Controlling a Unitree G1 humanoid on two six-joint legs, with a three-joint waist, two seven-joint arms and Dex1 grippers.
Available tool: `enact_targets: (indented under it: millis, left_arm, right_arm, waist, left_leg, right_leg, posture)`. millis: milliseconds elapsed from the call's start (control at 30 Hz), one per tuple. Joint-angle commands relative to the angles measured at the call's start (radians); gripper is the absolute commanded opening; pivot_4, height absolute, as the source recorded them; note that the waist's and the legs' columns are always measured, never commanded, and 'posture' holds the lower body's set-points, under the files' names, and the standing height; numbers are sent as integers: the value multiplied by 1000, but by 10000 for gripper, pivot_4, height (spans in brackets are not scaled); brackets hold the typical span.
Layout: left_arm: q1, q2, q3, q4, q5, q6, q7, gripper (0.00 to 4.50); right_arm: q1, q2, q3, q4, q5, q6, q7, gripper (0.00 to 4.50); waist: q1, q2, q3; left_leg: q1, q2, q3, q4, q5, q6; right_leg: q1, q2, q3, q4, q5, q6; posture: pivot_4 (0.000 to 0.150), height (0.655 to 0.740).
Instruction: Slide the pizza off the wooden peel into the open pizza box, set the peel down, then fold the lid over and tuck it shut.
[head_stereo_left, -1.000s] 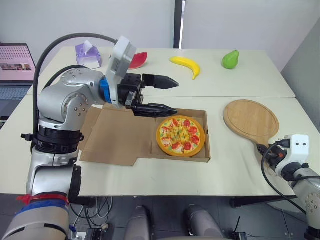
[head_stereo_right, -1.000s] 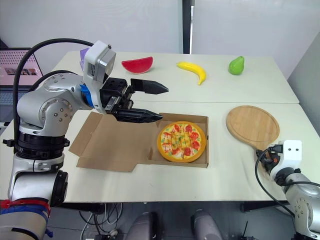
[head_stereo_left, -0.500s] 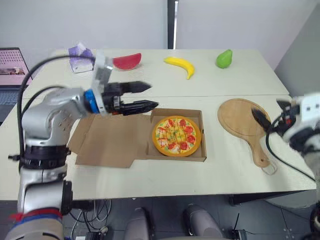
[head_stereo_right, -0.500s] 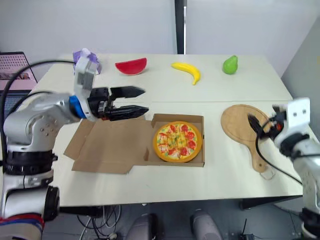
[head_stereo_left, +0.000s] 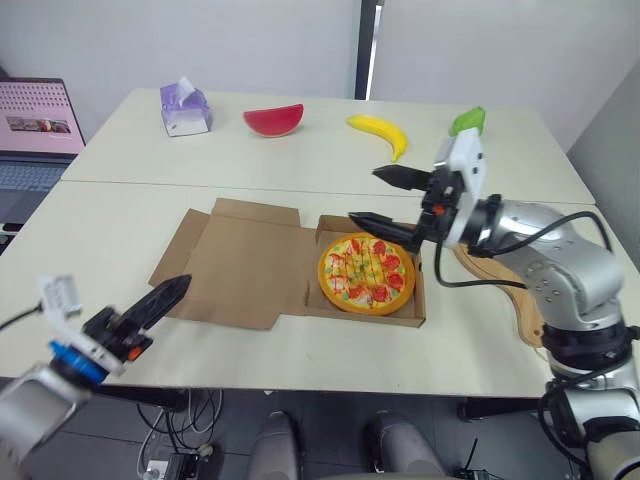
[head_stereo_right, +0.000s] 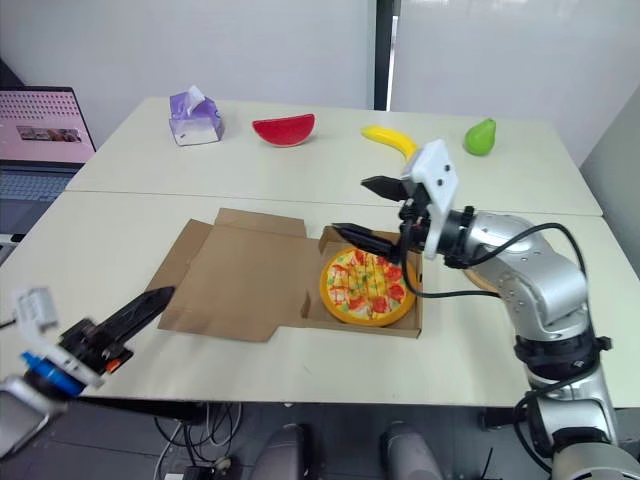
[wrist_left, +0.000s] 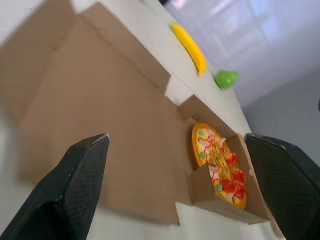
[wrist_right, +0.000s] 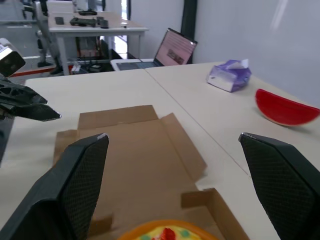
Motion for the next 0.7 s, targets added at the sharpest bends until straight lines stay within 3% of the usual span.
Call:
enact_targets:
  millis: [33, 400, 700]
  left_arm:
    - [95, -45, -11, -43, -96, -90, 77, 45000]
    - [39, -46, -205, 97, -37, -262, 145, 45000]
    - [-10, -66, -277, 170, 15, -341, 156, 45000]
  right_arm:
    - [-45, 22, 30, -26, 1, -6, 14, 44755]
    - [-50, 11, 68, -81, 1, 47, 23, 44755]
    - [-43, -2, 43, -114, 9, 84, -2, 44755]
  waist:
    - [3, 0, 0]
    - [10, -2, -1]
    - [11, -2, -2]
  left_leg:
    - [0, -1, 1, 0, 0, 0]
    - [0, 0, 3, 0, 0, 0]
    - [0, 0, 4, -1, 0, 0]
  right_leg:
    - [0, 0, 0, 0, 0, 0]
    - [-3, 4, 1, 0, -1, -2]
    - [-3, 4, 2, 0, -1, -2]
  posture:
    - [1500, 7400]
    - [1500, 7400]
    - [1500, 7400]
